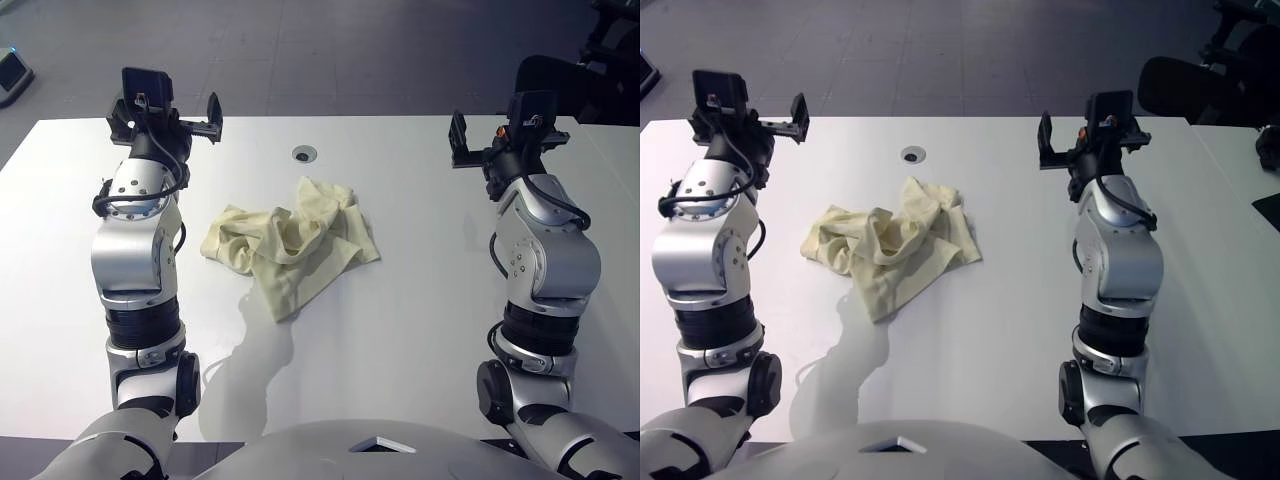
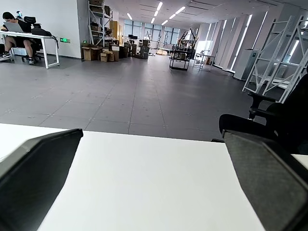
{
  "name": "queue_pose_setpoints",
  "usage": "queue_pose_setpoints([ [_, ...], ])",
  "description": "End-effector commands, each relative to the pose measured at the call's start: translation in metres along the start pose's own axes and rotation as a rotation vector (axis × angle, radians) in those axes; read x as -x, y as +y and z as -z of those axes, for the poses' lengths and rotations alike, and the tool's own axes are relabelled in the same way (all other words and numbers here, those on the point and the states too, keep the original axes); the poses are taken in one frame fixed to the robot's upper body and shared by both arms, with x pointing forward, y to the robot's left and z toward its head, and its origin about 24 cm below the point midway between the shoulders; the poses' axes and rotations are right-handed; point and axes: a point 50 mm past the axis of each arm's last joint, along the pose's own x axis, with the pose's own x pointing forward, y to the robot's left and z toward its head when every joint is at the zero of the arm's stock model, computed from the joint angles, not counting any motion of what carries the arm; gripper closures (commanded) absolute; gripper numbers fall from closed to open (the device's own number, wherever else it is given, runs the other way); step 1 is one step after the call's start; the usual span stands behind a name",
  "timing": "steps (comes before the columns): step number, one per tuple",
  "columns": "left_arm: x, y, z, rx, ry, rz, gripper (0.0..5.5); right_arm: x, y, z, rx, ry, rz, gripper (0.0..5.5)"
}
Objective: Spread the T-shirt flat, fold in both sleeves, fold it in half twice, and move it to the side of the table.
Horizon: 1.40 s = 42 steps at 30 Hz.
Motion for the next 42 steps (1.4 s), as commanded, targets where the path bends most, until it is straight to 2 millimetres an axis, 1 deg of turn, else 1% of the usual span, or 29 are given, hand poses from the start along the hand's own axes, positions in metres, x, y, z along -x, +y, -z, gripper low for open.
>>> queue_pose_setpoints([
  [1,0.0015,0.0026,-0.0006,-0.031,-0.009,-0.018,0.1,-0.0024,-0.0003,-0.0041,0.007,-0.006,-0.002,0.12],
  [26,0.0019,0.0028,0.0041,-0.052,0.007,-0.018,0.1,-0.0035,0.0014,-0.0043,0.01,-0.005,-0.014,0.12],
  [42,0.003,-0.0013,0.0072,-0.058,0.016,0.01,0.1,-0.0034,0.0053,-0.005,0.02,-0.007,-0.044,0.12],
])
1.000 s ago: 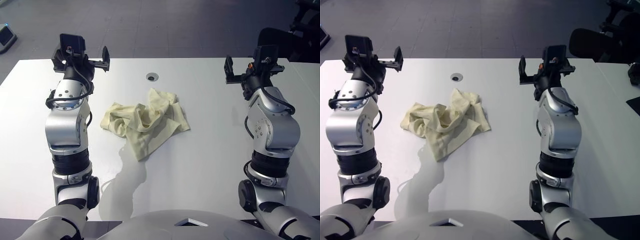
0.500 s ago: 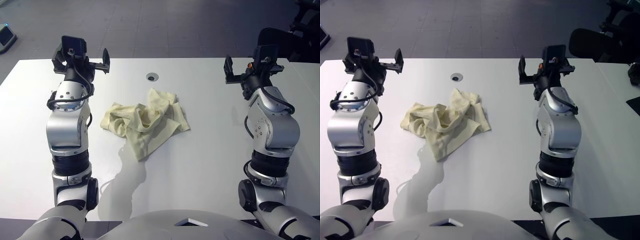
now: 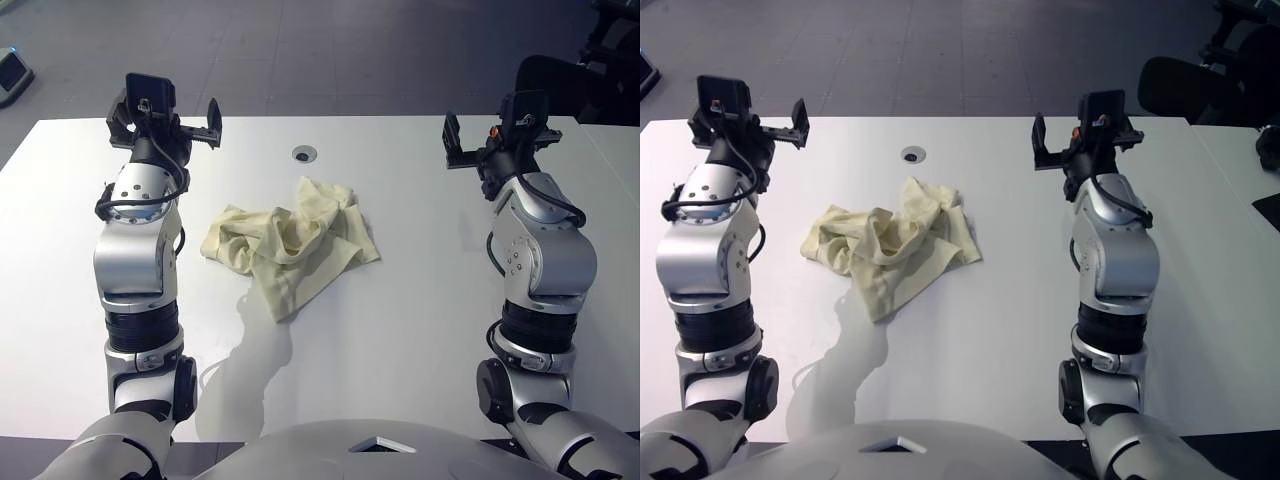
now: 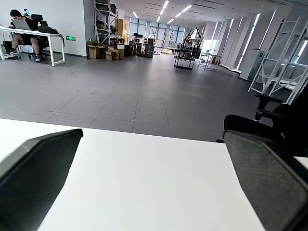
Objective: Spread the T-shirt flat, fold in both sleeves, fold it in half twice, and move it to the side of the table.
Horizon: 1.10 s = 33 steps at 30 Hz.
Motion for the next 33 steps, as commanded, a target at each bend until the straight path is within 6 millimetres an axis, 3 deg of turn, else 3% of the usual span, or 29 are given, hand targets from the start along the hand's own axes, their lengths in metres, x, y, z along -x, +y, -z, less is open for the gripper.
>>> queue_pose_setpoints([
  [1,0.002,-0.001,0.003,-0.014,0.009,0.011,0.1,-0.001,0.0,-0.005,0.013,-0.014,-0.012,0.12],
  [11,0.003,-0.002,0.003,0.002,0.018,0.038,0.1,0.0,0.003,-0.005,0.023,-0.011,-0.029,0.12],
  [13,0.003,0.001,0.014,-0.076,0.055,0.037,0.1,0.0,0.003,-0.004,0.024,-0.01,-0.029,0.12],
  [16,0.004,0.005,0.056,-0.369,0.175,0.064,0.1,0.0,0.002,-0.005,0.024,-0.015,-0.02,0.12],
  [20,0.016,-0.026,0.1,-0.612,0.254,0.369,0.1,-0.002,0.001,-0.006,0.023,-0.024,-0.018,0.12],
  [25,0.042,-0.075,0.102,-0.585,0.214,0.747,0.1,-0.001,0.001,-0.004,0.035,-0.016,-0.023,0.12],
  [28,0.061,-0.087,0.107,-0.605,0.216,0.905,0.1,0.001,0.0,0.002,0.093,0.011,-0.07,0.12],
  [31,0.074,-0.087,0.114,-0.637,0.233,0.972,0.1,0.006,0.006,0.023,0.256,0.102,-0.286,0.12],
  [33,0.076,-0.082,0.116,-0.655,0.237,0.981,0.1,0.01,0.013,0.039,0.48,0.126,-0.525,0.12],
])
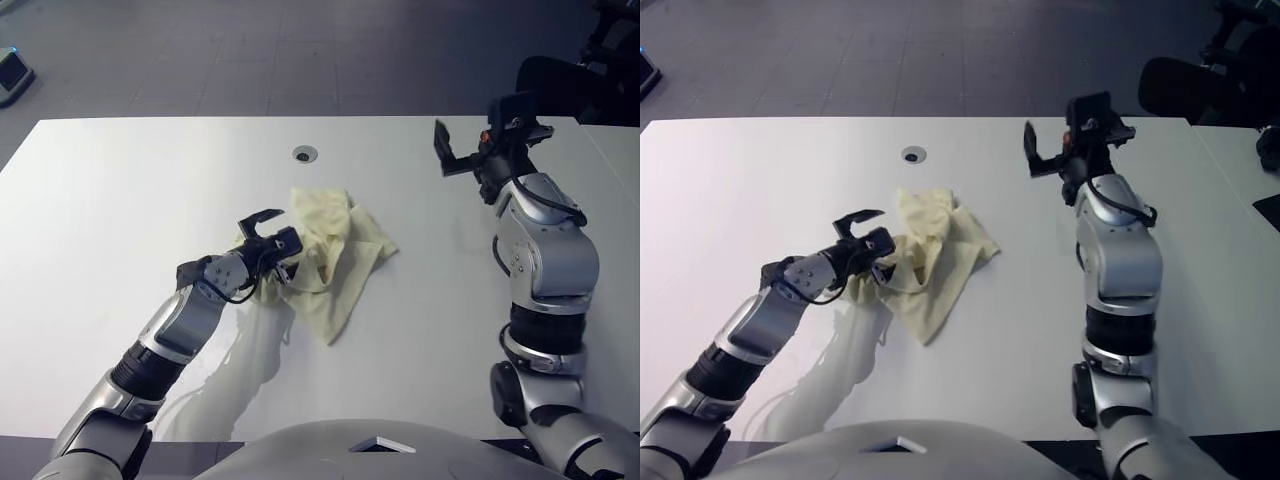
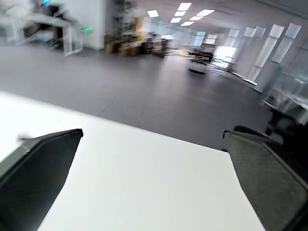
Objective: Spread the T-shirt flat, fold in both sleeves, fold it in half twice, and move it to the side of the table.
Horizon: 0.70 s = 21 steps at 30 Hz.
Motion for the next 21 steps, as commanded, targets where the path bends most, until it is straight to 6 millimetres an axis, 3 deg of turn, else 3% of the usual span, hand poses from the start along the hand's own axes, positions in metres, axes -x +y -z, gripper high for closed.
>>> queue_pose_setpoints([
  [1,0.007,-0.012,0.016,-0.015,0.067,0.076,0.1,0.004,0.021,0.03,0.355,0.07,-0.415,0.12],
  [5,0.012,-0.001,0.017,-0.03,0.074,0.024,0.1,0.005,0.048,0.031,0.685,-0.022,-0.742,0.12],
  [8,0.014,0.009,0.014,-0.035,0.07,-0.027,0.1,0.006,0.065,0.029,0.813,-0.1,-0.866,0.12],
  [20,0.013,0.004,0.002,-0.052,0.04,-0.007,0.1,0.003,0.098,0.029,0.915,-0.223,-0.948,0.12],
  [21,0.013,0.004,0.002,-0.049,0.039,-0.005,0.1,0.002,0.101,0.03,0.921,-0.227,-0.95,0.32],
])
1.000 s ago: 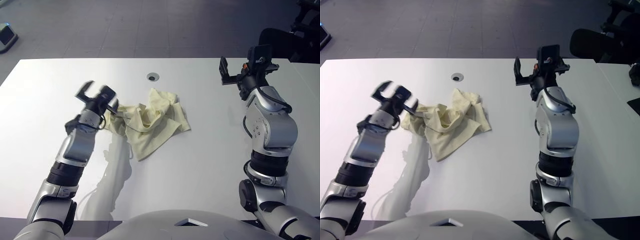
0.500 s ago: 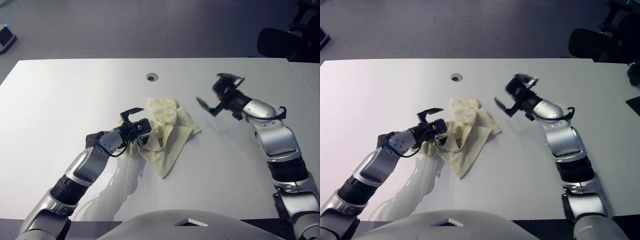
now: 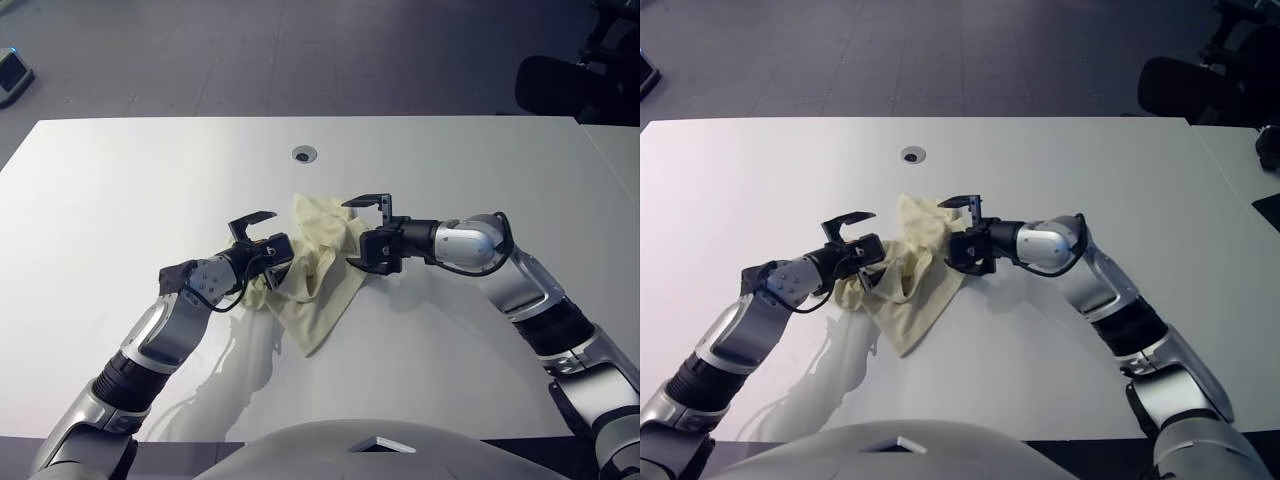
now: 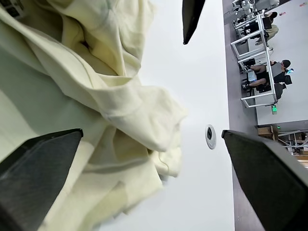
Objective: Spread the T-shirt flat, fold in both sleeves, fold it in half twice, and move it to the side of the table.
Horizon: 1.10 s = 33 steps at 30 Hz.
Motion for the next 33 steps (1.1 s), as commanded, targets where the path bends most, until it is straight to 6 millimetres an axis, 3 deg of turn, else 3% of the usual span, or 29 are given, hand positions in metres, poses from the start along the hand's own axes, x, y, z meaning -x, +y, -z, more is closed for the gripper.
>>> queue_pose_setpoints([
  [1,0.0,-0.004,-0.002,0.005,-0.002,0.017,0.1,-0.009,-0.002,-0.003,0.048,-0.008,-0.004,0.44],
  [13,0.001,-0.004,-0.002,-0.007,0.002,0.017,0.1,-0.02,0.008,-0.005,0.104,-0.028,-0.032,2.31],
  [24,0.015,0.032,-0.009,-0.052,-0.032,-0.045,0.1,-0.016,0.014,0.001,0.077,0.002,-0.048,4.14],
  [30,0.037,0.046,-0.025,-0.014,-0.222,0.15,0.1,-0.013,0.01,0.002,0.071,0.017,-0.013,5.13],
  [33,0.037,0.058,-0.026,-0.087,-0.235,0.26,0.1,-0.013,0.01,0.003,0.067,0.026,-0.003,5.48],
])
